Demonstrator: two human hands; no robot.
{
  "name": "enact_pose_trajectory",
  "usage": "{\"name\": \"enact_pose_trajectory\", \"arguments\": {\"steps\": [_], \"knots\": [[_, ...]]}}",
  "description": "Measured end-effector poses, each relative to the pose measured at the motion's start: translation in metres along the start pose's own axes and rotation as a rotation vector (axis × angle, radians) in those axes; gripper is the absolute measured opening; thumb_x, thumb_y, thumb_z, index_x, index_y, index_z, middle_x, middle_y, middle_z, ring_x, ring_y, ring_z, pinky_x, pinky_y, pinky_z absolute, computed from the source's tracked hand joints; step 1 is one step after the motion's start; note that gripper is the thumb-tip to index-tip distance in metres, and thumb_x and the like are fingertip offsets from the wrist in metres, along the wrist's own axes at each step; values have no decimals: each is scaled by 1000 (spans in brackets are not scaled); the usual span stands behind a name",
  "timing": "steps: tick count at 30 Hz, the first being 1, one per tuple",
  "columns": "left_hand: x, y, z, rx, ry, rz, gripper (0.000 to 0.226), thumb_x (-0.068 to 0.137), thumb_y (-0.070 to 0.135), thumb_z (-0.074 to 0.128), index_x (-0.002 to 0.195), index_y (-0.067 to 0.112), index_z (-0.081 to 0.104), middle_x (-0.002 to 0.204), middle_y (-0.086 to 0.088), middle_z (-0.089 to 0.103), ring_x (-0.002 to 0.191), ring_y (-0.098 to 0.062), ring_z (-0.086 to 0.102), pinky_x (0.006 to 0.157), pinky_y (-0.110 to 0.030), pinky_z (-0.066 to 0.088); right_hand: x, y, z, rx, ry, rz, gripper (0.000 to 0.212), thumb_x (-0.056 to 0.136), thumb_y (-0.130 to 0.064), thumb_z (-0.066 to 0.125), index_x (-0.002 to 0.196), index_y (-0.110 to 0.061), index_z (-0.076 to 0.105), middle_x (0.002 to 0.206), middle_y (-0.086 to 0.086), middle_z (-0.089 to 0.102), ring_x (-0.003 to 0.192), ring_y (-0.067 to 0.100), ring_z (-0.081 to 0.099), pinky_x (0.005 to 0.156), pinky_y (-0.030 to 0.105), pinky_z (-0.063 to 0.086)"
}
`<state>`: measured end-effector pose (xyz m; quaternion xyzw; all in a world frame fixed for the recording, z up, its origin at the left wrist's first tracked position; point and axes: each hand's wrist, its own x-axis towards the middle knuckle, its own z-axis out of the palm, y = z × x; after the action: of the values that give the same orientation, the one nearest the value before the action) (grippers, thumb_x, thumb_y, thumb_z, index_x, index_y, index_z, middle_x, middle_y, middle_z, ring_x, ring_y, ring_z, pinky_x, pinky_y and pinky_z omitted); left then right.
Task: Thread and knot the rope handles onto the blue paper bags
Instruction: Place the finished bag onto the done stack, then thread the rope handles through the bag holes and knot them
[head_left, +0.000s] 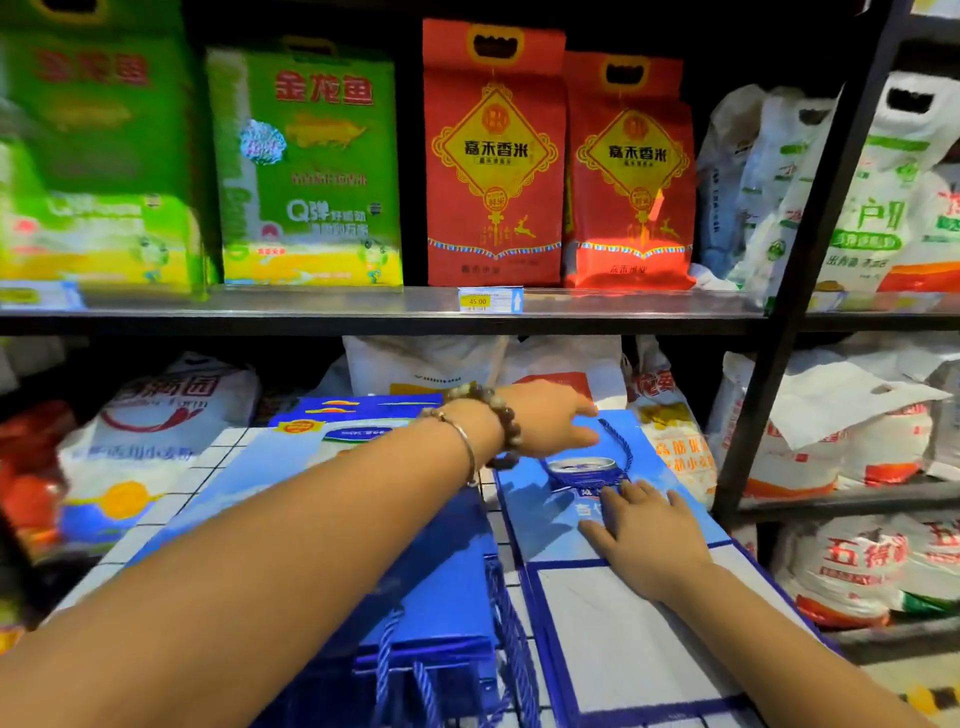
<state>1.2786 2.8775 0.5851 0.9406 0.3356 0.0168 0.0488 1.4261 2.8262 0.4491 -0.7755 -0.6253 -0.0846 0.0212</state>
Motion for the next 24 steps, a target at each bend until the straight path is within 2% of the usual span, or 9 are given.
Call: {"name": "enact_pose_trajectory", "arguments": {"steps": [3,6,8,11,14,16,18,22,24], "knots": [[-42,-3,-43,-79,163,10,37,95,34,44,124,16,57,122,-2,61,109,-18,55,88,-22,39,-8,-21,-24,6,156,-59,34,90,-42,39,112,-23,56,120,-2,58,114,20,49,96,35,34],[-96,-15,-52,-93,194,0,32,95,32,46,122,22,59,117,3,62,97,-7,54,72,-12,36,-17,-50,-61,435,260,-156,28,88,-31,53,114,-22,61,117,-6,63,107,14,56,91,29,43],[-135,-27,-38,-116,170,-62,31,94,34,46,121,28,59,108,7,62,89,-4,53,74,-9,39,-36,-72,-92,736,284,-348,20,84,-24,62,104,-23,67,105,-10,66,96,4,58,86,14,41],[-185,-44,-9,-177,188,-150,26,93,34,47,114,35,62,101,19,65,88,6,55,81,-14,40,-76,-96,-134,889,95,-817,19,78,-22,65,95,-28,71,102,-19,61,100,-5,55,85,5,35],[-222,-60,14,-135,276,-279,25,92,42,46,110,38,63,110,24,64,97,7,53,81,-11,38,-98,-111,-142,637,-129,-1049,34,80,-25,63,111,-36,62,121,-23,48,116,-7,43,98,9,30],[-237,-69,27,-143,318,-376,32,90,48,40,107,37,64,112,22,64,103,1,55,87,-20,41,-100,-119,-131,448,-97,-1082,39,80,-26,60,117,-39,58,130,-20,42,120,-5,38,103,17,30],[-245,-73,37,-217,312,-416,37,82,49,35,101,38,65,107,24,64,102,0,56,90,-23,40,-98,-127,-119,416,2,-1088,29,81,-32,55,109,-38,60,127,-17,47,117,-1,42,99,27,39],[-252,-73,48,-423,355,-404,22,88,43,43,74,49,59,82,40,60,91,11,55,86,-17,42,-96,-138,-113,608,44,-974,22,78,-50,46,88,-32,54,101,-12,55,93,3,54,79,32,48],[-255,-71,50,-577,396,-385,24,81,51,45,74,44,67,85,33,64,85,9,57,80,-16,42,-95,-144,-117,813,4,-831,33,74,-54,43,72,-23,55,80,-9,60,76,3,57,70,25,46]]}}
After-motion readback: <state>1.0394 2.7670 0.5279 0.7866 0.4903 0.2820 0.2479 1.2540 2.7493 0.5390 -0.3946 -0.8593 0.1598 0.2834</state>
